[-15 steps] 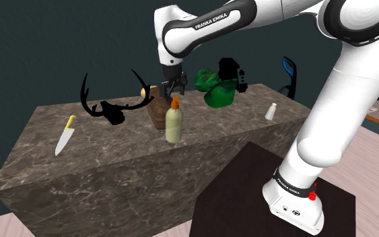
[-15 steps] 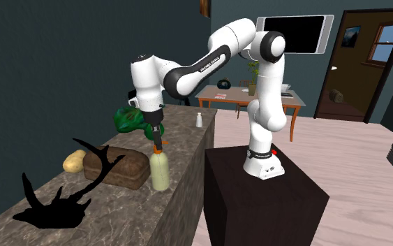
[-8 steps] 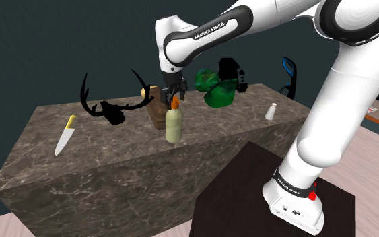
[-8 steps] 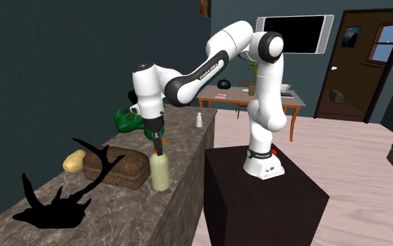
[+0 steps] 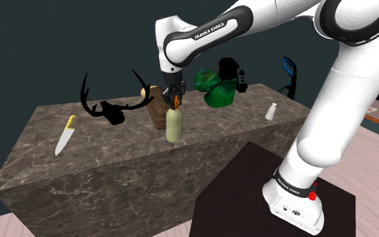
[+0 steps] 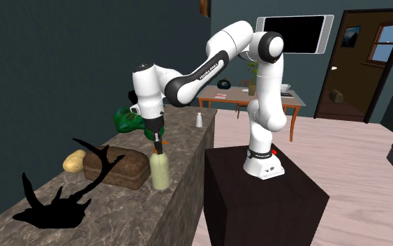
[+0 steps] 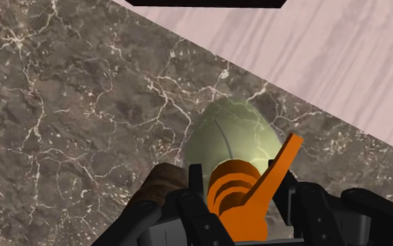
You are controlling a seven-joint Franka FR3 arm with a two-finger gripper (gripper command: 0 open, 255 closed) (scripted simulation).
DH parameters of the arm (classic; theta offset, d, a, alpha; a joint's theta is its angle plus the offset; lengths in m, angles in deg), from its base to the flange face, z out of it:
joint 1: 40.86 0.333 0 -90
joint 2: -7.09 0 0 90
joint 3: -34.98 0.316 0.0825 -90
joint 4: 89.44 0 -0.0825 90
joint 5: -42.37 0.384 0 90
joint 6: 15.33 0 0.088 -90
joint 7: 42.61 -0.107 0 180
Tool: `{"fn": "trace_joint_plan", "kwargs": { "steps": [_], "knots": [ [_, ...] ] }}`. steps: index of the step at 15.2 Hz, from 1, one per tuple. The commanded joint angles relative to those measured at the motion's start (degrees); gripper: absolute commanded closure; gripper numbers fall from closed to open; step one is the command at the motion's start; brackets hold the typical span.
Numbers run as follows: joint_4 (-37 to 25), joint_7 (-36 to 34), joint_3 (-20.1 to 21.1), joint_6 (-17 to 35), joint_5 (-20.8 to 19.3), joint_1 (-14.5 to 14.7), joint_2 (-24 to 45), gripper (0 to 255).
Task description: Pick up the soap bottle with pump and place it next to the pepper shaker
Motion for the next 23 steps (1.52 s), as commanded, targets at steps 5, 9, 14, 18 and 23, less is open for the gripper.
{"fn": "trace_joint_plan", "kwargs": {
  "steps": [5, 9, 14, 18, 23],
  "knots": [
    [0.1, 0.0, 0.0, 0.0, 0.0, 0.0, 0.0, 255],
    [-0.9, 0.3, 0.0, -1.4, 0.2, 0.0, -0.5, 255],
    [-3.4, 0.9, 0.0, -5.1, 0.7, 0.0, -1.7, 255],
    [-5.7, 1.3, 0.0, -8.0, 1.0, 0.0, -2.4, 255],
    [-8.8, 1.8, 0.0, -11.7, 1.3, 0.0, -3.1, 255]
  ]
}}
